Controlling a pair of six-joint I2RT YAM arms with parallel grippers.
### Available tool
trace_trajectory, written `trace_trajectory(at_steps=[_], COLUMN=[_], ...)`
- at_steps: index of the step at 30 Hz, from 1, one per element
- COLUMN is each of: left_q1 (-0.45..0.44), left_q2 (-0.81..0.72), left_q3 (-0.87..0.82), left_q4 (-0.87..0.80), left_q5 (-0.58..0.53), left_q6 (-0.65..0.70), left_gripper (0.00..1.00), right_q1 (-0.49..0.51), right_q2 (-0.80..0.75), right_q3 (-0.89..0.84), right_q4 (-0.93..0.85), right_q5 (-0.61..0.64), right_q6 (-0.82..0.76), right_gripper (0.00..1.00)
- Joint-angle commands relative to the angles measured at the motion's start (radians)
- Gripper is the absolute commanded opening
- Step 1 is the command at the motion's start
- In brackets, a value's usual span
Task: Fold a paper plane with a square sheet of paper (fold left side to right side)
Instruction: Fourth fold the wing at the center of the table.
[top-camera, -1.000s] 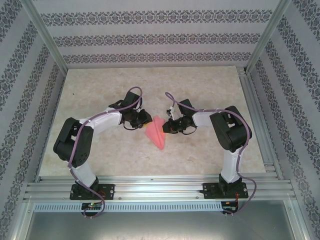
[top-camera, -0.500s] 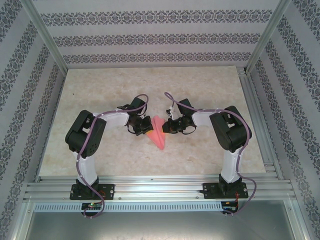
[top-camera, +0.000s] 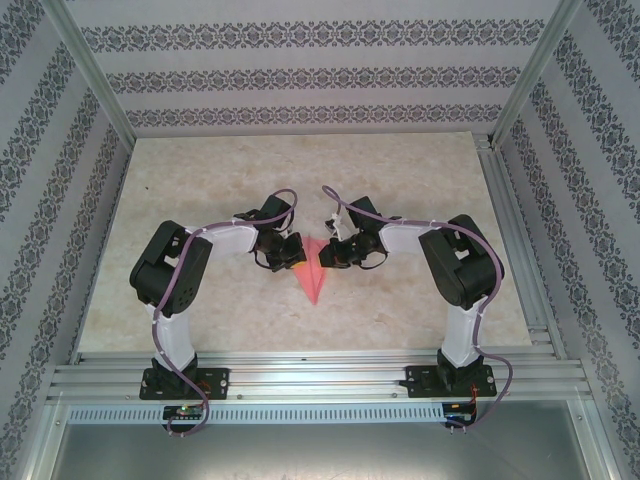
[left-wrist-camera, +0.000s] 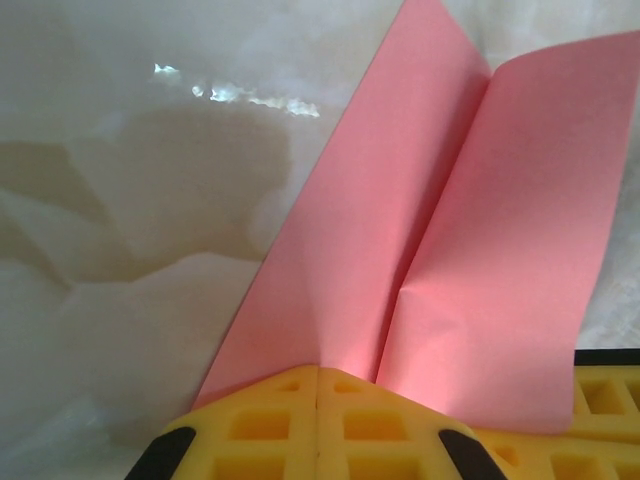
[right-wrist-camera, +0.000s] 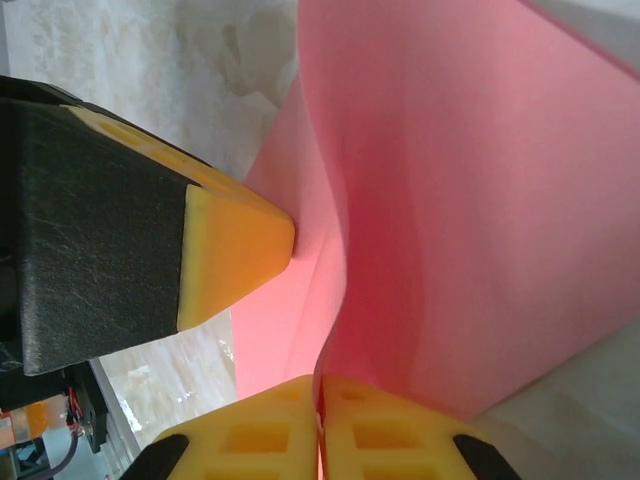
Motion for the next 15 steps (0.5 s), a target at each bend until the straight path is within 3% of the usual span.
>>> trace_trajectory(at_steps=[1,15], left_q1=[-0.014,-0.014], left_q2=[0.004,-0.001], left_q3=[-0.028,-0.012], left_q4=[-0.032,-0.042], left_q5=[-0.029,-0.023], left_q6=[0.019,0.023], left_gripper=[0.0,0.02], right_q1=[0.008,0.01], right_q2=[0.014,0.082], right_q3=[0.008,0.001], right_q4=[-0.008,-0.03], right_q5=[0.023,0.059], right_q6=[0.005,-0.014], right_gripper=[0.09,0.09])
